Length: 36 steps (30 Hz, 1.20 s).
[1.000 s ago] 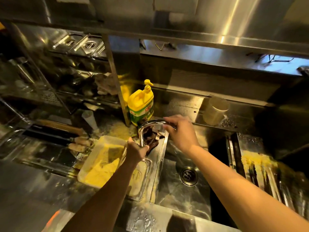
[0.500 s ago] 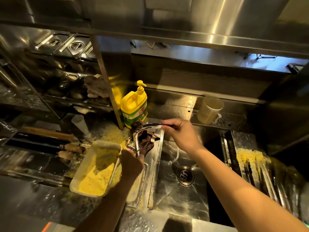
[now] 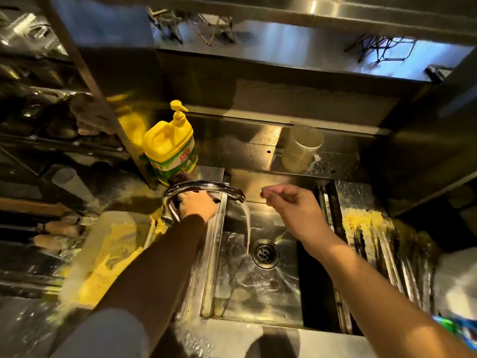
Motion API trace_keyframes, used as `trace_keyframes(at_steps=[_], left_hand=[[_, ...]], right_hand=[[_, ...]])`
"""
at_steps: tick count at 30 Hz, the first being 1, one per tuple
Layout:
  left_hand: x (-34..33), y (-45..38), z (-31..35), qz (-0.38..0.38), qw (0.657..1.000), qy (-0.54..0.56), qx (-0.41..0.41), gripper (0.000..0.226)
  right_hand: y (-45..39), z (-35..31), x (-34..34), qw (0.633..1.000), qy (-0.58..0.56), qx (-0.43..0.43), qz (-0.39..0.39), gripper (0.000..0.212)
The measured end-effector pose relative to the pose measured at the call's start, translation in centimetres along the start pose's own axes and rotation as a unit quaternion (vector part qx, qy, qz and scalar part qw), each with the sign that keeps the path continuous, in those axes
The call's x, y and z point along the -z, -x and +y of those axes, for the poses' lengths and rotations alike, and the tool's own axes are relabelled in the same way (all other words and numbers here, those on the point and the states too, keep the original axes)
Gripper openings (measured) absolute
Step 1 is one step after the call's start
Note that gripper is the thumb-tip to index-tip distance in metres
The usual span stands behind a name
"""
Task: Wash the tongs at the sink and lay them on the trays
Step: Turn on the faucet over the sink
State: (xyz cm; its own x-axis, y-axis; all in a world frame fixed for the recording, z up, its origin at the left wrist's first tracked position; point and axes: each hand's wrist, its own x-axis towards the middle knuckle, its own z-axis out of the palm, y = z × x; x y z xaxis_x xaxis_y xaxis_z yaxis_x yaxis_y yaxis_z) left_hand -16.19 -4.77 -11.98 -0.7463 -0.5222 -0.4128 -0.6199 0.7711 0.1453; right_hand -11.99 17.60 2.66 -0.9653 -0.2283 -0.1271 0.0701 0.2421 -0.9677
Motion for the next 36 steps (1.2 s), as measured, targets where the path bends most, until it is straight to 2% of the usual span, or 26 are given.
trace_keyframes(at_steps=[3,8,11,13,15,17,19,21,22,24,25,27,29,31,34,36], left_hand=[[-0.9,-1.8,-0.1,-0.036,0.999,0.002,0.031,0.065],[-2.9,-0.4,0.5,0.01,1.0,-0.015,-0.009,0.061],[-3.7,2.0,-0.2,0.039,0.998,-0.031,-0.026,0.048],[-4.2,3.1,-0.5,0.041,0.998,0.0,-0.047,0.036],[-4.6,4.6,-1.0,0.027,0.993,0.105,-0.055,0.035],[-4.8,6.6,-1.7,-0.006,0.96,0.277,-0.025,0.054],[-4.8,9.1,-2.5,-0.054,0.897,0.439,-0.014,0.06],[-4.7,12.0,-3.3,-0.132,0.812,0.567,-0.041,0.04],[-4.7,13.4,-3.5,-0.174,0.761,0.623,-0.049,0.031],[-4.4,15.9,-3.4,-0.253,0.648,0.718,-0.021,0.028],[-4.3,17.0,-3.1,-0.275,0.607,0.745,-0.009,0.031],[-4.2,18.6,-2.1,-0.304,0.56,0.77,-0.009,0.038],[-4.1,20.0,-0.4,-0.328,0.534,0.779,-0.015,0.045],[-4.3,20.5,0.7,-0.331,0.539,0.774,-0.024,0.045],[-4.8,22.0,2.9,-0.359,0.567,0.741,-0.034,0.043],[-5.6,22.2,3.5,-0.368,0.588,0.72,-0.019,0.047]], right_hand=[[0.5,1.0,1.0,1.0,0.015,-0.013,-0.017,0.013],[1.5,2.1,1.4,0.997,0.049,-0.05,-0.033,0.018],[2.6,2.8,1.1,0.995,0.049,-0.078,-0.041,0.02],[3.4,3.6,0.9,0.993,0.046,-0.094,-0.05,0.02],[4.5,4.5,0.8,0.991,0.039,-0.107,-0.065,0.021],[5.7,5.5,0.8,0.988,0.036,-0.126,-0.08,0.021],[6.9,6.5,0.5,0.985,0.023,-0.155,-0.077,0.018],[7.8,7.1,0.1,0.982,-0.001,-0.181,-0.058,0.026],[8.1,7.3,-0.1,0.98,-0.008,-0.195,-0.051,0.033],[8.5,7.2,-0.2,0.975,-0.015,-0.215,-0.048,0.05],[8.7,7.2,-0.1,0.974,-0.022,-0.22,-0.046,0.056],[9.0,7.1,0.1,0.971,-0.039,-0.234,-0.028,0.052],[9.4,7.2,0.9,0.97,-0.067,-0.233,-0.02,0.031],[9.5,7.2,1.4,0.974,-0.094,-0.208,-0.003,0.006],[10.0,7.6,3.9,0.981,-0.075,-0.174,0.048,0.011],[10.3,7.8,4.5,0.986,-0.045,-0.156,0.041,0.012]])
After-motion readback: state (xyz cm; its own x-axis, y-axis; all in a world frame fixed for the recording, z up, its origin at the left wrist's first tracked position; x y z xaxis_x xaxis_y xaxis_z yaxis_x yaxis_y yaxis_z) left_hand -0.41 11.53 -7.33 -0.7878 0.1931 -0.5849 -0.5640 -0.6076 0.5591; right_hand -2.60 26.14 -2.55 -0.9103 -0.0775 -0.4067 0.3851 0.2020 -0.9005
